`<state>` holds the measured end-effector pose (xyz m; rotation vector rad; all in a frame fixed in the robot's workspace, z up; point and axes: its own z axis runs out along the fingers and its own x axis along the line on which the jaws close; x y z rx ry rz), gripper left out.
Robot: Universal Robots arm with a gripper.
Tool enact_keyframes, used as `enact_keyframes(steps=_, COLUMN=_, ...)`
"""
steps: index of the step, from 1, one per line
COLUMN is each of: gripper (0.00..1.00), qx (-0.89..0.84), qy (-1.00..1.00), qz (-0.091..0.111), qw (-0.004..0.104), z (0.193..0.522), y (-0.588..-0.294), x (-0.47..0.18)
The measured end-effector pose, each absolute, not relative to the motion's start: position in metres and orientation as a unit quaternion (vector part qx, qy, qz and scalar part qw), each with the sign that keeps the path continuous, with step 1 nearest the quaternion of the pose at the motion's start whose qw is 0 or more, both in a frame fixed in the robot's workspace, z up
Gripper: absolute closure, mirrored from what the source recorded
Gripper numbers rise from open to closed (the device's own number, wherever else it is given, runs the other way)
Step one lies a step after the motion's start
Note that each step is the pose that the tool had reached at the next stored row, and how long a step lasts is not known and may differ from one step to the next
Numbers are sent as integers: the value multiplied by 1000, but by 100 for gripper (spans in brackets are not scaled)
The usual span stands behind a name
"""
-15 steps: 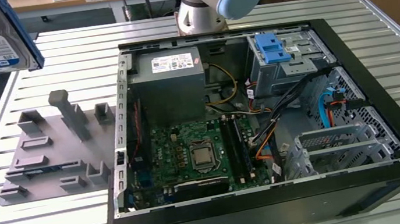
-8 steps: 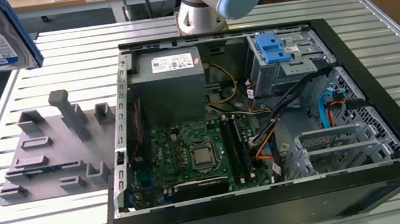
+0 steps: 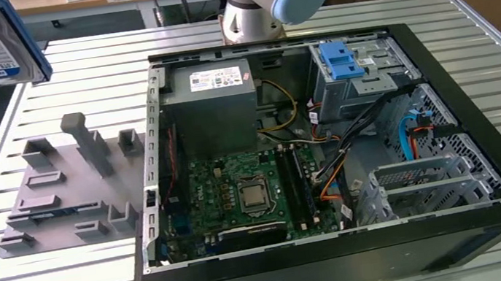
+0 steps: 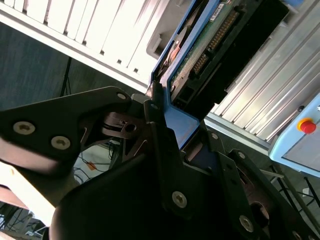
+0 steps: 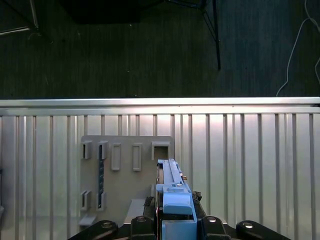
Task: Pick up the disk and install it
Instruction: 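Pick up the disk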
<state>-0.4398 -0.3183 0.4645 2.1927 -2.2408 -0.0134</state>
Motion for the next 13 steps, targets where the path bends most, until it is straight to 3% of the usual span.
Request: enact_keyframes(steps=13, gripper=64, qx=699, qy=-715, qz=-4, qw=3, z=478, y=-318, x=-440)
